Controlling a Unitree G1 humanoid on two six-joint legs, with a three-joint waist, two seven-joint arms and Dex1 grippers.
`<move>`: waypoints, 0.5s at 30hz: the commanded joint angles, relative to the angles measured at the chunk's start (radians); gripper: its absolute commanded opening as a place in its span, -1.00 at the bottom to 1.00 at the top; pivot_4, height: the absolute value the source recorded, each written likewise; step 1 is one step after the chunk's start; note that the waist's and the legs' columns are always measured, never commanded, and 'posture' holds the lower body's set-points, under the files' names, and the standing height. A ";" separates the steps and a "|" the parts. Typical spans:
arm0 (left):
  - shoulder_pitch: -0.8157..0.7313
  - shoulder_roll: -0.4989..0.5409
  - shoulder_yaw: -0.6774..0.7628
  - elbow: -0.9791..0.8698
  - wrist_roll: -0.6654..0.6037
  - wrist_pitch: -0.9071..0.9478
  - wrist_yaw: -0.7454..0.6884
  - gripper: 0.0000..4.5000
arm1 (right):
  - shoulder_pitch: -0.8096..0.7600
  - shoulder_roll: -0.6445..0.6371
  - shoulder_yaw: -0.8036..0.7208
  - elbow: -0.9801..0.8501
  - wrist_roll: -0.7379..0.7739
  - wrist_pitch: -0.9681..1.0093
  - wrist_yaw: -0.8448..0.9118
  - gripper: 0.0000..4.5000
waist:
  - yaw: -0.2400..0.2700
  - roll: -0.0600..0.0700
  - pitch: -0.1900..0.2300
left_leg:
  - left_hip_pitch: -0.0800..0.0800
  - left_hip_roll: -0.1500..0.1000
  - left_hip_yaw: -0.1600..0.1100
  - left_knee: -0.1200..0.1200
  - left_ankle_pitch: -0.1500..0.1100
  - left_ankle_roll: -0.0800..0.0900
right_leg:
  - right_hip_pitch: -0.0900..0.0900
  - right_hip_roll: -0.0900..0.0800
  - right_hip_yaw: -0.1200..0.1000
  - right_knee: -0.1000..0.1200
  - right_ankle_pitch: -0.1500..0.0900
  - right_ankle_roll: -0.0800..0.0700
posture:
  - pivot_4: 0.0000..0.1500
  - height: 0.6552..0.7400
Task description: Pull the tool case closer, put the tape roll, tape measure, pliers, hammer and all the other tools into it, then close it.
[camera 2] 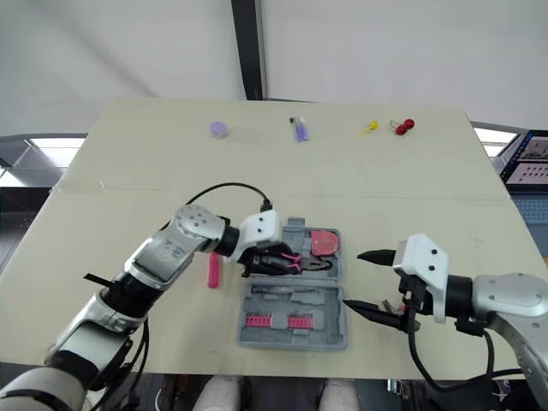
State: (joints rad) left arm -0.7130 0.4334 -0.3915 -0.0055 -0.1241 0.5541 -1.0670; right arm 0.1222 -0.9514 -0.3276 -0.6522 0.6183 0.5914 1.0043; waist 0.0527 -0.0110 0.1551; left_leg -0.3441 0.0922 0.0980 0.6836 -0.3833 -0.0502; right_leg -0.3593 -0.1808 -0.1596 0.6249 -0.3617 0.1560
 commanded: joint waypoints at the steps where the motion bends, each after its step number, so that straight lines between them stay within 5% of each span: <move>1: 0.082 -0.010 0.093 0.050 -0.103 -0.163 -0.070 -0.58 | -0.012 -0.005 -0.013 -0.003 0.015 -0.004 0.000 1.00 | -0.003 0.000 0.000 | 0.000 0.000 0.000 0.000 0.000 0.000 | 0.000 0.000 0.000 0.000 0.000 0.000 | 1.00 1.00; 3: 0.134 -0.009 0.095 0.072 -0.107 -0.233 -0.097 -0.97 | -0.021 -0.004 -0.005 0.003 0.014 -0.006 -0.001 1.00 | -0.005 0.000 0.000 | 0.001 0.000 0.000 0.000 0.000 0.000 | 0.000 0.000 0.000 0.000 0.000 0.000 | 1.00 1.00; 15: 0.239 -0.026 0.014 0.256 0.039 -0.468 -0.061 -0.97 | -0.035 -0.014 -0.012 0.009 0.016 0.003 0.003 1.00 | -0.001 0.000 0.000 | 0.000 -0.001 -0.001 0.000 0.000 0.000 | 0.000 0.000 0.000 0.000 0.000 0.000 | 1.00 1.00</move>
State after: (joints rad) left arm -0.4665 0.4174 -0.3748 0.2490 -0.0942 0.1108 -1.1409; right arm 0.0887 -0.9518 -0.3201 -0.6279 0.6179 0.5921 1.0042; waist 0.0513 -0.0106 0.1548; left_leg -0.3445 0.0916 0.0971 0.6834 -0.3833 -0.0502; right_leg -0.3591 -0.1808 -0.1597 0.6250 -0.3616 0.1561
